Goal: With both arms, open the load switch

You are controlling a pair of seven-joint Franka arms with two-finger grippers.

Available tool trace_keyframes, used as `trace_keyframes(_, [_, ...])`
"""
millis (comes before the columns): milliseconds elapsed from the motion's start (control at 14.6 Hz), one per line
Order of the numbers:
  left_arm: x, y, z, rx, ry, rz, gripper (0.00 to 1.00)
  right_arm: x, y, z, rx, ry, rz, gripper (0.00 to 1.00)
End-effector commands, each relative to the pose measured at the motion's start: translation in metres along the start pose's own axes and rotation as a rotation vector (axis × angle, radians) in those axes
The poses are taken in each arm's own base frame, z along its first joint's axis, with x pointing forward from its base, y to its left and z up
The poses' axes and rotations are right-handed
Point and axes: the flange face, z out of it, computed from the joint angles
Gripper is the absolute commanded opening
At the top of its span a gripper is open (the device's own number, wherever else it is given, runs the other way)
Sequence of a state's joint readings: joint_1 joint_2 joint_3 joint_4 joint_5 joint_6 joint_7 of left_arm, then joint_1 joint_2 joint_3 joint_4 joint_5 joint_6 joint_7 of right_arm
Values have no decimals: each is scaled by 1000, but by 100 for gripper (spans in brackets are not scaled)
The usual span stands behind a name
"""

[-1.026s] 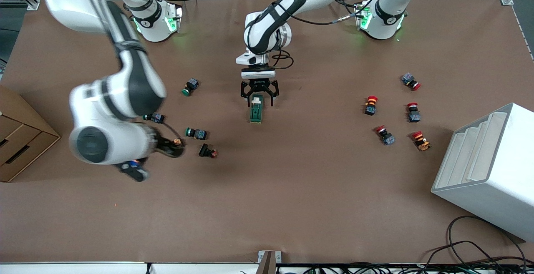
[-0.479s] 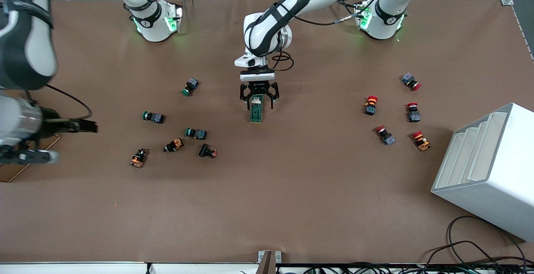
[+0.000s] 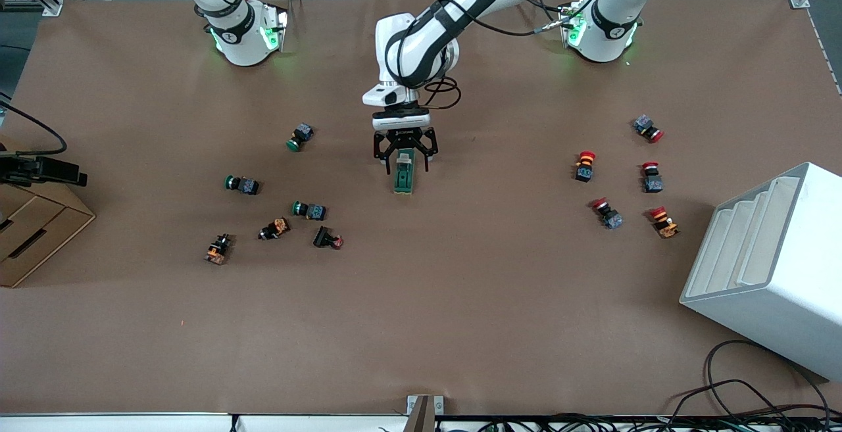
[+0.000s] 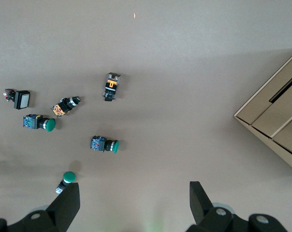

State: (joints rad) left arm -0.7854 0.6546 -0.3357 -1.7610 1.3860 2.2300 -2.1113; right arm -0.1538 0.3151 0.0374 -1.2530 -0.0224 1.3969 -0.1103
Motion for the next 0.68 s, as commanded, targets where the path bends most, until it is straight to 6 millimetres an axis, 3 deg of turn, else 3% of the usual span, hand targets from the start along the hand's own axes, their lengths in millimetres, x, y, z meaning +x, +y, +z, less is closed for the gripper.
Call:
trace_keyframes(0, [17,-4,-1,-2,-11,-10,99,-8,-10,-8,-4,-8,-21,100])
trace_keyframes(137, [32,-9,1,0,-15,6,99,-20,-16,-4,6,-97,-33,100])
trace_keyframes(479, [63,-18,2,20,-59,9,99,-49,-21,-45,-1,-48,-27,100])
trace_keyframes(616, [73,-19,-2,22,-66,1,99,-53,-32,-42,-6,-69,-49,100])
